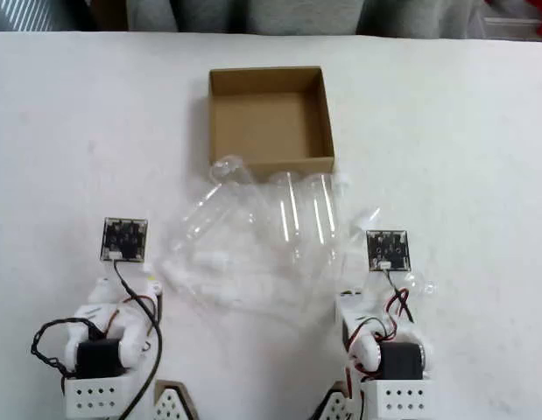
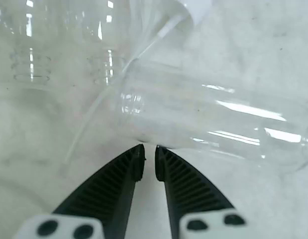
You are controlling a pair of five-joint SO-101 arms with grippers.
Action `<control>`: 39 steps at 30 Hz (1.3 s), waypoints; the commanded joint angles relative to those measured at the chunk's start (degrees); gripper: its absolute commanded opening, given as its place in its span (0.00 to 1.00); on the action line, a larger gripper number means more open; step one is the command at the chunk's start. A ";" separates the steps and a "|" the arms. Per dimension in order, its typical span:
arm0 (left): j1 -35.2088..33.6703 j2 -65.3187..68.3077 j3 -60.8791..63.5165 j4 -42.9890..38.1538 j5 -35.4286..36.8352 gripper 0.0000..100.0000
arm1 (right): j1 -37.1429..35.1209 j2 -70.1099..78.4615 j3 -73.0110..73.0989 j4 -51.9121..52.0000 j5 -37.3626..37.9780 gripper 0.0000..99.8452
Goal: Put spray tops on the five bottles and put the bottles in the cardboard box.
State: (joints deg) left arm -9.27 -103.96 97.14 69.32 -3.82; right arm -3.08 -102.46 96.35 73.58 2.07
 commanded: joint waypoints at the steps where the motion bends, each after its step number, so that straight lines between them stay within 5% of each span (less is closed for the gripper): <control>1: 0.40 -0.48 -0.09 0.53 -0.18 0.02 | -0.22 -0.66 0.53 -0.92 0.70 0.02; 39: 0.31 -0.57 -0.70 -3.34 -0.09 0.02 | -2.86 -0.75 0.53 -0.92 1.05 0.02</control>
State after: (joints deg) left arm -9.27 -103.96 97.14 68.97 -3.82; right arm -7.82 -102.46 96.35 73.58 2.51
